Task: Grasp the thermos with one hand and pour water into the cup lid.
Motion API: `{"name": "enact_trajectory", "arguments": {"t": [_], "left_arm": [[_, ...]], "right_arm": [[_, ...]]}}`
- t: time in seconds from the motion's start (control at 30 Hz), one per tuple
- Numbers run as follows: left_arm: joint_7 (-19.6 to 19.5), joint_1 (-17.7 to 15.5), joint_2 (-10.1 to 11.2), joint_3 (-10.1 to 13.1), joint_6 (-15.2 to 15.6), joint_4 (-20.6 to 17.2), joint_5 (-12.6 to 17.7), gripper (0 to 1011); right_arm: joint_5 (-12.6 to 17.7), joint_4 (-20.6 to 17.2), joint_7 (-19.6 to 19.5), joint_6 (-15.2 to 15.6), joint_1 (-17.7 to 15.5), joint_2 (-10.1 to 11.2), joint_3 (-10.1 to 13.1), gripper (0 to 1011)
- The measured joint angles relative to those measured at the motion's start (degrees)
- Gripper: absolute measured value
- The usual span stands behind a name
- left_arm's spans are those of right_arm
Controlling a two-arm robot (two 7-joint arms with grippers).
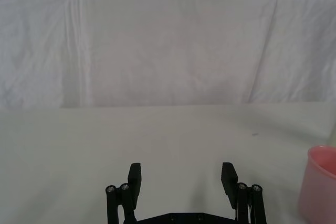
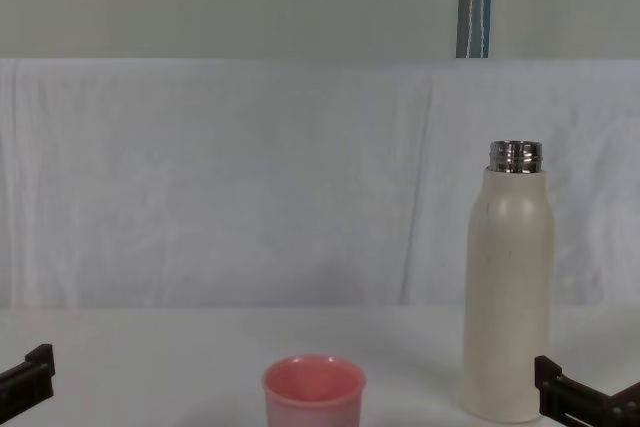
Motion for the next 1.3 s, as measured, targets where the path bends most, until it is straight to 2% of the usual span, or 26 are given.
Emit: {"name": "enact_trajectory", "arguments": {"t": [1.3], "left_arm": [[0.0, 0.0, 0.0, 0.0, 0.0, 0.0, 0.0, 1001]], "right_arm": [[0.0, 0.0, 0.0, 0.0, 0.0, 0.0, 0.0, 1001]]}}
